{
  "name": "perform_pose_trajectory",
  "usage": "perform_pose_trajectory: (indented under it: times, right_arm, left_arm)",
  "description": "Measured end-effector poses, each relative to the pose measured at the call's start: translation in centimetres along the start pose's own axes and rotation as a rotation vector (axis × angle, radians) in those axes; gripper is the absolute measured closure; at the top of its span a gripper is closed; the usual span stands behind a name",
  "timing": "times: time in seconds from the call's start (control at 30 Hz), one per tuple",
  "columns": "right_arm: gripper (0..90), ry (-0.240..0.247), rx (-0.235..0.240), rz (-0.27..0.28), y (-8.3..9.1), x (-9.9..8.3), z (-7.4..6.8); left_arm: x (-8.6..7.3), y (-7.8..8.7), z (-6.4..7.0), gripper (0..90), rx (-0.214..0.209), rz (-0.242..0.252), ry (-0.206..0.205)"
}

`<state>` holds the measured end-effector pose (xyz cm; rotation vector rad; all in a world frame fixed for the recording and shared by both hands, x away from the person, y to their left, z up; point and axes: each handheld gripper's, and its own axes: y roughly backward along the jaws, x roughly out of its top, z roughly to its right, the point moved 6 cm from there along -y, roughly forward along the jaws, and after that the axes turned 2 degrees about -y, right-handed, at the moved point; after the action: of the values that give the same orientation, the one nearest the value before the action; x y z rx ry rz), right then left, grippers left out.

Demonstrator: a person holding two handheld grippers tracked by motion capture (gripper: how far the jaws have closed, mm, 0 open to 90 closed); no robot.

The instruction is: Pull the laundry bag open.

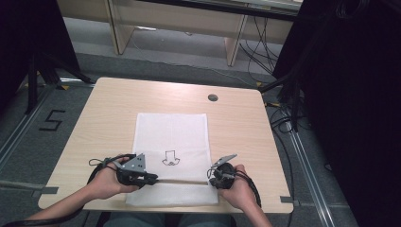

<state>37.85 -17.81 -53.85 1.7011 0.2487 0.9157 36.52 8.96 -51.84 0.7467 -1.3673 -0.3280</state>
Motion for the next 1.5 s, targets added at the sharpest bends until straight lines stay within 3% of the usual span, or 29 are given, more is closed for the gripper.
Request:
perform_pose_trajectory:
  times: [0.2, 0.23, 0.37, 0.43, 0.5, 1.33, 1.5]
  right_arm:
    - [90.0, 0.004, 0.000, 0.001, 0.0, 0.0, 0.0]
    - [90.0, 0.003, 0.000, 0.001, 0.0, 0.0, 0.0]
    - [90.0, -0.004, -0.002, -0.001, 0.0, 0.0, 0.0]
    - [90.0, -0.006, -0.003, -0.001, 0.0, 0.0, 0.0]
    - [90.0, -0.006, -0.005, -0.001, 0.0, 0.0, 0.0]
    - [90.0, 0.001, -0.003, 0.001, 0.0, 0.0, 0.0]
    - [90.0, -0.004, -0.002, -0.001, 0.0, 0.0, 0.0]
  left_arm:
    - [0.0, 0.0, 0.1, 81.7, -0.010, 0.009, 0.009]
    - [-0.1, 0.1, 0.0, 81.7, -0.002, -0.001, -0.005]
    - [-0.4, 0.5, -0.2, 81.7, 0.004, 0.004, 0.013]
    - [-0.6, 0.7, -0.4, 81.7, 0.008, -0.005, 0.001]
    - [-0.6, 0.7, -0.2, 81.7, 0.005, 0.006, 0.018]
    - [-1.0, 1.0, -0.4, 81.7, 0.009, -0.010, 0.001]
    - [-1.4, 1.5, -0.7, 81.7, 0.019, -0.009, 0.016]
